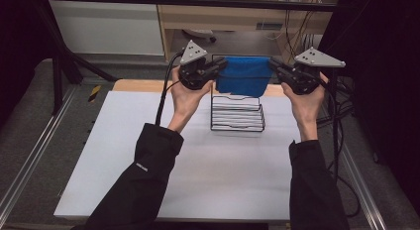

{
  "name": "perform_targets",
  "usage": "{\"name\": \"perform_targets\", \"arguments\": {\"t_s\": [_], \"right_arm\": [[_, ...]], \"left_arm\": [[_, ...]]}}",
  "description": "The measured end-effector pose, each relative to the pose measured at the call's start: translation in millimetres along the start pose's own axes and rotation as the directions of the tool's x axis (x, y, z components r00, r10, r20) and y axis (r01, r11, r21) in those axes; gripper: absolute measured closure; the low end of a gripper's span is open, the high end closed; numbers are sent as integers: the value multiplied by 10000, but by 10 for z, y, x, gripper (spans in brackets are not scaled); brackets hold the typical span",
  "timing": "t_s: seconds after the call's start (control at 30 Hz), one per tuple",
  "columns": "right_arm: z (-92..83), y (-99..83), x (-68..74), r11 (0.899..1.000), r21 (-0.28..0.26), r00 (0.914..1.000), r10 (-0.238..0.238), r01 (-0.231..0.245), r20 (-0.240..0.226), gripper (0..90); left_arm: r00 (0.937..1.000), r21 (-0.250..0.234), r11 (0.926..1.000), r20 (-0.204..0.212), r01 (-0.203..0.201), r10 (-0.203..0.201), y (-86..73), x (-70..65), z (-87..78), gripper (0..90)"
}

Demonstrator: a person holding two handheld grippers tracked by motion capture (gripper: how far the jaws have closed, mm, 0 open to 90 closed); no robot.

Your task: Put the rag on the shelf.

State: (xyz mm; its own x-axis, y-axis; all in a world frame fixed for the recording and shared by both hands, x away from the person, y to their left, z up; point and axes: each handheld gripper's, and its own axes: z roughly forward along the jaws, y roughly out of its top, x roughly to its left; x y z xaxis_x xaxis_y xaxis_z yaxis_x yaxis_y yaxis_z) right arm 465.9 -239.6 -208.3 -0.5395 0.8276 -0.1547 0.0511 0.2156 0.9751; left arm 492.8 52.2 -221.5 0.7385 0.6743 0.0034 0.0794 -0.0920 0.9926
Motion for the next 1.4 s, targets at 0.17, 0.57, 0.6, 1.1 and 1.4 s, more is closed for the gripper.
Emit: {"name": "perform_targets", "arguments": {"t_s": [0.17, 0.57, 0.6, 1.1, 1.4], "right_arm": [[-23, -50, 15, 9997, 226, 9999, 36, -33, -138, 858], [-111, -180, 81, 9957, 900, 9971, 272, -207, -715, 855], [-110, -195, 86, 9954, 940, 9969, 269, -199, -736, 855], [-65, -384, 117, 9917, 1275, 9959, 296, -186, -851, 852], [-65, -405, 130, 9912, 1324, 9955, 203, -79, -926, 840]], "left_arm": [[9999, 325, 9994, 134, 99, -103, -39, -17, -21, 816], [9991, 1151, 9933, 430, -66, 16, -191, -68, -81, 793], [9991, 1240, 9922, 429, -87, 34, -204, -70, -75, 791], [9963, 1466, 9886, 734, 341, -452, -94, -44, -200, 642], [9937, 2719, 9623, 1066, 52, -355, -149, -121, -64, 863]]}}
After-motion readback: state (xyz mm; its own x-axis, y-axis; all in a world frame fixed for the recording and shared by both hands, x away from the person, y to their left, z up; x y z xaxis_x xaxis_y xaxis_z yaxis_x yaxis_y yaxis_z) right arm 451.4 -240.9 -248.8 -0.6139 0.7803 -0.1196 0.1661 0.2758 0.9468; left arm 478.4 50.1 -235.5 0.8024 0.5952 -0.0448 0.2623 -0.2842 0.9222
